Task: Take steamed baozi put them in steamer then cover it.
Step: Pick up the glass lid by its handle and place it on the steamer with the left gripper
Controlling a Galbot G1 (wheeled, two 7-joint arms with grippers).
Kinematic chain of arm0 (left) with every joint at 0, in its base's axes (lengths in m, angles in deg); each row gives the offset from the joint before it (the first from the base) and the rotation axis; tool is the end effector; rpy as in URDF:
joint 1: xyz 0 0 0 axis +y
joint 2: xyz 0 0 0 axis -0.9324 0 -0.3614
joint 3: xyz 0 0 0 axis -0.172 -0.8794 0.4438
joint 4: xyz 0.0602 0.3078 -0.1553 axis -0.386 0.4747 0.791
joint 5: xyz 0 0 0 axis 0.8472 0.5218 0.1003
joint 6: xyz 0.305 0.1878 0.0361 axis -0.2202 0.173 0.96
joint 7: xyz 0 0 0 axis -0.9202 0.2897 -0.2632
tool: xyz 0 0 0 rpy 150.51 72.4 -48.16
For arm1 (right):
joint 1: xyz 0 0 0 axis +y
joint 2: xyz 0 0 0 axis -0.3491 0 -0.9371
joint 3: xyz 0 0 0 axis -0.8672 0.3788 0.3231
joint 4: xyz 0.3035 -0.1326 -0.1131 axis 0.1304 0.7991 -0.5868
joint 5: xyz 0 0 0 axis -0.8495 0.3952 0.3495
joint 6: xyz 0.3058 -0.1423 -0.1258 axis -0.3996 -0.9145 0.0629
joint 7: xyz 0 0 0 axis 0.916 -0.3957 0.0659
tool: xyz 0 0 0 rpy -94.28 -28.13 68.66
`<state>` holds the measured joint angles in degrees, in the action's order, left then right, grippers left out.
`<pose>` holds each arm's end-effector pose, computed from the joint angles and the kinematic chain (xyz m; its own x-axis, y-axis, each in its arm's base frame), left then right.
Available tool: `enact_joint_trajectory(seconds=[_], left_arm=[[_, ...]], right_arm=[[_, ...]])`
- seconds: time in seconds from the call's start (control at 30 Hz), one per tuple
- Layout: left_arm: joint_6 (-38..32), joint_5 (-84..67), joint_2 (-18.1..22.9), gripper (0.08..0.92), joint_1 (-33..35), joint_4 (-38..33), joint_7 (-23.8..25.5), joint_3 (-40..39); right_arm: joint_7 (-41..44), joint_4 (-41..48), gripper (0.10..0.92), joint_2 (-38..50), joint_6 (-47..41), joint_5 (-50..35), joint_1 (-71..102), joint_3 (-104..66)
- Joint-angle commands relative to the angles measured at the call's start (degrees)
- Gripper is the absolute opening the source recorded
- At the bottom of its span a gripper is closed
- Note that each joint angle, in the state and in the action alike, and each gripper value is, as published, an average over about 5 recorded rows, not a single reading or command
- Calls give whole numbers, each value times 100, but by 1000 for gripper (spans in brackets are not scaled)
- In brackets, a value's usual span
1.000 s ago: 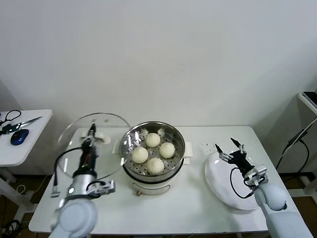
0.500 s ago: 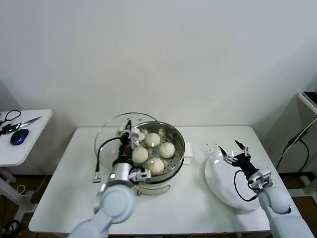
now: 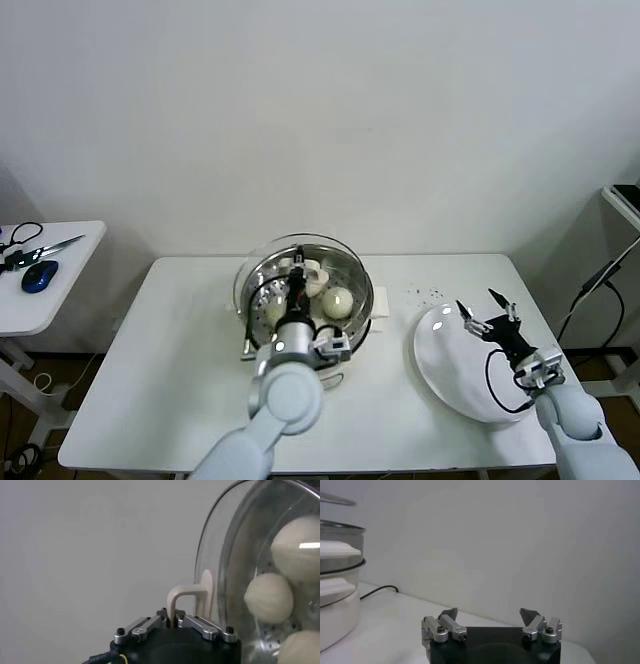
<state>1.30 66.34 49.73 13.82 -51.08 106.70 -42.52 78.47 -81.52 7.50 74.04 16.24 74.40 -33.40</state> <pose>0.3043 -0.1585 -0.2462 -0.9992 -0.0393 0.0046 0.0040 0.0163 0.9999 0.3225 -0.2231 -0.3799 -0.9620 -0.2347 0.1396 -0.2563 0.9524 -0.1649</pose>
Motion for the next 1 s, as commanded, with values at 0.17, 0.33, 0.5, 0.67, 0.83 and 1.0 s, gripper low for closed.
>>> enact_joint_trajectory(seconds=[0.17,0.33,0.5,0.67,0.83,1.0], left_arm=[[279,167,474,151,-37,512,8,-63],[279,113,434,151,1,512,-6,-34],[279,111,419,151,-13,540,-40,-25],[279,113,378,151,15,564,-51,4],[279,98,379,151,50,578,-70,35],[279,12,403,151,45,605,-176,21]], right_arm=[[34,45,823,-12,33,33,38,-82],[51,69,823,-12,44,51,27,-90],[60,81,823,-27,47,63,3,-84],[81,104,823,-33,57,80,-8,-82],[106,134,823,-40,73,121,-24,-80],[128,149,823,-64,86,163,-34,-77]])
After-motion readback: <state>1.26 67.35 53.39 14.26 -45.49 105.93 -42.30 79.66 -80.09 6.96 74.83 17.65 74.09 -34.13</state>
